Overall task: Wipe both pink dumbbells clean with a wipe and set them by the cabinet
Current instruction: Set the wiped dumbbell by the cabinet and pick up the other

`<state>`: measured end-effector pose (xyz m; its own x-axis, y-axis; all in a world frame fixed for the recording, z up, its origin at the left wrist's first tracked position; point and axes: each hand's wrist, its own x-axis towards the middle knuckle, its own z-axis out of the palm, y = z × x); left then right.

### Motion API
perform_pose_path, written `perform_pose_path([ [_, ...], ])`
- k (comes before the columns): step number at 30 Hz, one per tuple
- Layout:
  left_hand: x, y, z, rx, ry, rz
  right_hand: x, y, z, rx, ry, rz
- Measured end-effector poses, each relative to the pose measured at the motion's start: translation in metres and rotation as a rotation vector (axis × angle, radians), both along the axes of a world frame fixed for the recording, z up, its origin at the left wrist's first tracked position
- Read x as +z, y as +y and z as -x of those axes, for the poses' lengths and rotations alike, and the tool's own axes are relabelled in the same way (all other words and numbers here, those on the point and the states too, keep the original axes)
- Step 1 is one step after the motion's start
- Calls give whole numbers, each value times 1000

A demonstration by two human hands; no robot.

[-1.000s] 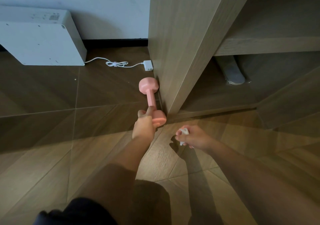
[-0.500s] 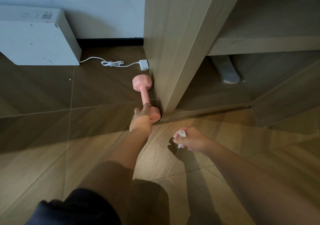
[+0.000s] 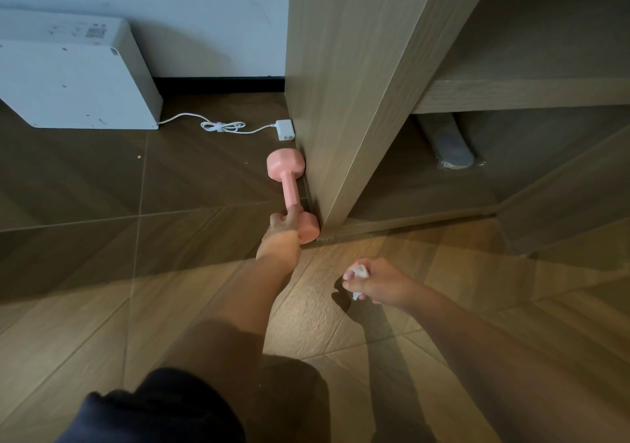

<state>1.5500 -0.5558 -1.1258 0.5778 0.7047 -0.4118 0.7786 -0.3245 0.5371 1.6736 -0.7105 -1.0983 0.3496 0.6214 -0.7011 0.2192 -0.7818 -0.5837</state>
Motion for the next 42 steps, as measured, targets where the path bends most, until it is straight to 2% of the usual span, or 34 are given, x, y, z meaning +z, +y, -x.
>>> perform_pose_path([
  [3, -2, -2, 0, -10, 2, -7, -4, 4, 2, 4, -7, 11],
  [7, 5, -7, 5, 75, -22, 112, -5, 2, 8, 17, -5, 9],
  [10, 15, -24, 28, 128, 7, 63, 3, -15, 19, 69, -13, 45],
  [14, 21, -67, 77, -26, 17, 18, 11, -48, 39, 138, 16, 117],
  [24, 25, -195, 153, -335, 80, 347, 25, -135, 102, 197, 39, 260],
  [30, 21, -252, 172, -501, -4, 517, 29, -200, 136, 142, -32, 317],
  [33, 12, -271, 172, -487, 11, 430, 18, -224, 149, 125, -84, 387],
  [35, 6, -277, 168, -484, 41, 336, 7, -234, 158, 109, -28, 407],
  [38, 0, -280, 164, -526, 53, 219, -8, -240, 172, 83, 31, 375],
  [42, 2, -274, 164, -568, 67, 157, -11, -240, 183, 81, -24, 299],
])
